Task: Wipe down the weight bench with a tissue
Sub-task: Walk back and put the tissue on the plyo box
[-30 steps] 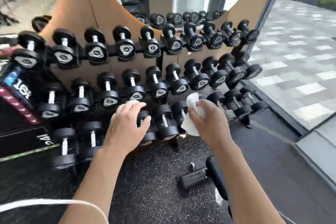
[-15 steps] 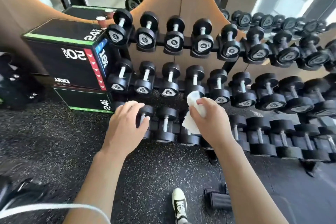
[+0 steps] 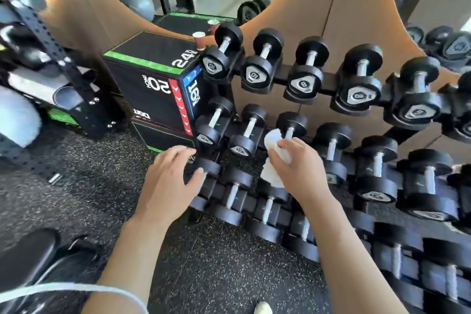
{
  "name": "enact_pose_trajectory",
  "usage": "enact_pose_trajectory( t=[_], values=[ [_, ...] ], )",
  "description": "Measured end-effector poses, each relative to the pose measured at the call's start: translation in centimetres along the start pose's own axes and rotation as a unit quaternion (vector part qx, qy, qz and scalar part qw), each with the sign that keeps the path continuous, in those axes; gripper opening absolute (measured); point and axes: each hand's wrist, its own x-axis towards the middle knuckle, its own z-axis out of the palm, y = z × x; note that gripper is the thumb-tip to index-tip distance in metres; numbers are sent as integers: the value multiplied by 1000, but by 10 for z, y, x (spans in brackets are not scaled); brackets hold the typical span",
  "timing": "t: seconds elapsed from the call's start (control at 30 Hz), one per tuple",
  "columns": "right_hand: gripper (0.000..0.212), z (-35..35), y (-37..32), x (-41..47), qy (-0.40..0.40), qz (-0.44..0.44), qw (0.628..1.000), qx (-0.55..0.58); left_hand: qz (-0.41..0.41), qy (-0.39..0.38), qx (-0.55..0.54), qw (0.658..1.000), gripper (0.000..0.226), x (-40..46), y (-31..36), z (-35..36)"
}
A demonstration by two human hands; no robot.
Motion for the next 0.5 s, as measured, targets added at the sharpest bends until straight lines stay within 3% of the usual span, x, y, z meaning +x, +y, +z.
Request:
enact_pose_trajectory(
  t=[0.27,0.5],
  values=[
    [34,89,-65,90,-76,-63,994,50,-116,30,49,992,46,35,-81,-41],
    [26,175,-141,138,-104,-79,988,79,-144,41,38,988,48,77,-181,-58]
  ],
)
